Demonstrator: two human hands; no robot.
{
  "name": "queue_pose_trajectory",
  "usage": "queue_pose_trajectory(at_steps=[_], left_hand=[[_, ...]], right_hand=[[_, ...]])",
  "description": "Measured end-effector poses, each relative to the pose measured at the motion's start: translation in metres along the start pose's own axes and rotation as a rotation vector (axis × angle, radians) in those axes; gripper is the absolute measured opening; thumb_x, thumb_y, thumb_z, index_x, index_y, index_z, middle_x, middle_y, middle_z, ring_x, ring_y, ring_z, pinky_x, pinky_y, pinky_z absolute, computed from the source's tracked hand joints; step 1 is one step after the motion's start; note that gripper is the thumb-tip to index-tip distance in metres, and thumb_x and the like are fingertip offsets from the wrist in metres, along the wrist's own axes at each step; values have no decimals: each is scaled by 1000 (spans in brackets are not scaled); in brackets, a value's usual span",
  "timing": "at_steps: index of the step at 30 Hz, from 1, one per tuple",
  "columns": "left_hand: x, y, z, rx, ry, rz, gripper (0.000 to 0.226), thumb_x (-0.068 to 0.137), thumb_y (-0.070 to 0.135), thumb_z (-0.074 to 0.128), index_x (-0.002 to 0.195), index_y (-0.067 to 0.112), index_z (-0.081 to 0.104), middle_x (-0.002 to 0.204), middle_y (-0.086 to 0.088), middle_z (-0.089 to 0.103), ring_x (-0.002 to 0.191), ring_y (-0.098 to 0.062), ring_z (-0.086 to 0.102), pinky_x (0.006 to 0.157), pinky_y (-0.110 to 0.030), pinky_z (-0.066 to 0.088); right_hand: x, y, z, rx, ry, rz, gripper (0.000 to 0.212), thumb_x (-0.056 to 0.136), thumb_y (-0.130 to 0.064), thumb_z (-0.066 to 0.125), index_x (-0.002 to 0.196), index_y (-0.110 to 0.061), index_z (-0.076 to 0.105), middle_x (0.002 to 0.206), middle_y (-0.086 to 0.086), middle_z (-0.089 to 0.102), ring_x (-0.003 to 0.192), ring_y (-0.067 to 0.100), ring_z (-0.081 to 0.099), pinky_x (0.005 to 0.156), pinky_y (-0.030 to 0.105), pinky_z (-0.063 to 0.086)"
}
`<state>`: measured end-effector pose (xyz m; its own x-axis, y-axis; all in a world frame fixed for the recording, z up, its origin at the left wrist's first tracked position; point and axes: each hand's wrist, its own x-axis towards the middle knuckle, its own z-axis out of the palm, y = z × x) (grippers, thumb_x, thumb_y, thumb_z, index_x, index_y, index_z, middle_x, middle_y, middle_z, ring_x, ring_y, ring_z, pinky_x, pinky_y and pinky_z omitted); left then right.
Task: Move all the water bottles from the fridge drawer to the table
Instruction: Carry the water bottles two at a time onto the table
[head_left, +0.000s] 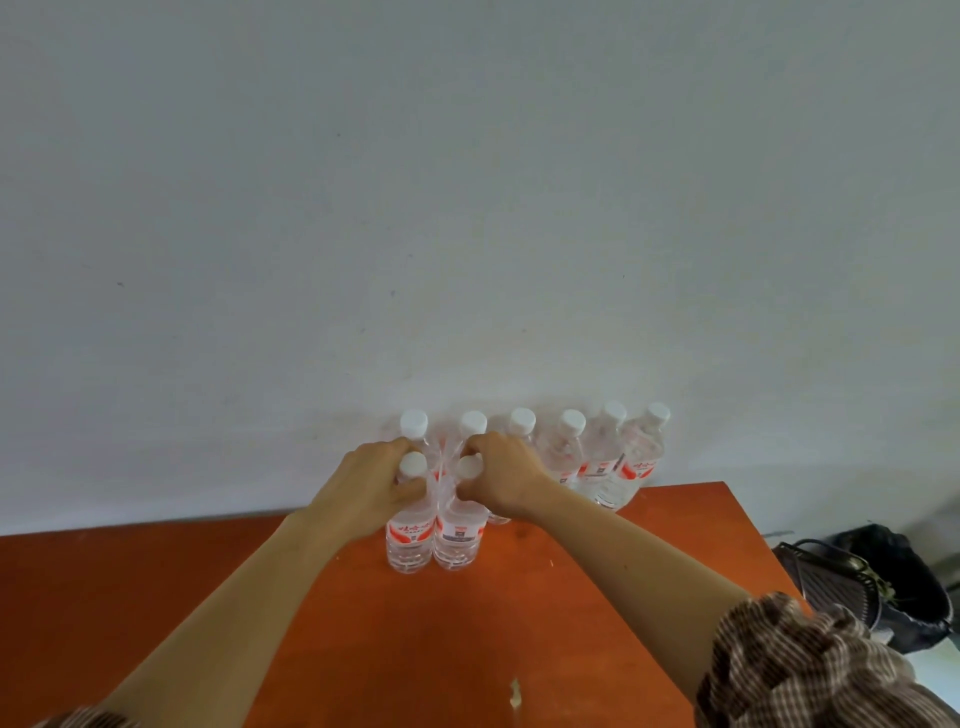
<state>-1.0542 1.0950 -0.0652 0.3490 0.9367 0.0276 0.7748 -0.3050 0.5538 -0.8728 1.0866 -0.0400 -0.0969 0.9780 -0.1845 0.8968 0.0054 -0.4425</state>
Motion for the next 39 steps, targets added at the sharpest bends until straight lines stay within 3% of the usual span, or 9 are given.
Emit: queue_pose_trajectory(at_steps=[5,12,16,19,22,25,30,35,39], left_hand=[[2,0,0,-18,12,-4,23,85,26,64,106,19,60,84,1,64,76,-19,59,67,-32,48],[-1,0,1,-50,35,-7,27,86,25,63,112,20,60,84,3,63,75,-14,58,65,-25,45],[-2,3,4,-31,33,19,23,88,28,61,109,21,60,85,4,64,77,-14,59,69,-28,49],[-3,5,5,2,49,34,23,89,31,59,111,23,58,84,5,62,76,-14,58,68,-30,49],[-6,5,7,-25,64,7,34,90,34,60,123,27,54,97,5,63,82,-12,56,69,-25,43],[-11,6,10,-49,69,-43,46,89,40,62,131,27,49,115,1,61,97,-15,58,81,-27,47],[-19,20,10,132,112,-89,48,90,44,58,132,27,44,122,-2,56,107,-21,58,82,-34,48],[-20,57,18,295,255,6,47,92,37,56,132,13,46,129,-9,49,119,-26,46,85,-35,49],[-30,111,46,311,214,118,42,94,33,51,130,12,48,127,-10,48,118,-28,44,87,-38,46]], right_hand=[[1,1,0,-3,24,15,33,77,-21,72,106,-9,63,101,9,67,79,20,55,66,27,42],[3,2,0,-6,24,22,35,77,-22,73,108,-9,63,100,9,66,79,21,55,66,28,43],[4,3,0,-7,1,31,35,78,-20,72,110,-10,61,93,5,60,79,20,55,65,27,41],[2,5,0,-31,-9,24,33,80,-22,69,110,-12,58,101,7,64,84,21,57,68,27,40],[-4,8,6,4,-19,25,44,81,-24,68,120,-12,51,109,7,63,93,22,58,71,29,40],[-12,12,7,84,4,53,47,81,-21,68,122,-10,48,110,9,61,90,21,53,72,30,41],[-31,18,6,176,10,77,56,82,-16,67,133,-9,44,105,6,56,88,19,53,67,26,42],[-70,35,-5,158,81,82,60,86,-20,65,140,-11,38,132,10,54,111,27,57,87,37,53],[-125,70,-24,7,168,150,55,91,-28,60,140,-14,39,139,8,49,121,29,52,94,40,47]])
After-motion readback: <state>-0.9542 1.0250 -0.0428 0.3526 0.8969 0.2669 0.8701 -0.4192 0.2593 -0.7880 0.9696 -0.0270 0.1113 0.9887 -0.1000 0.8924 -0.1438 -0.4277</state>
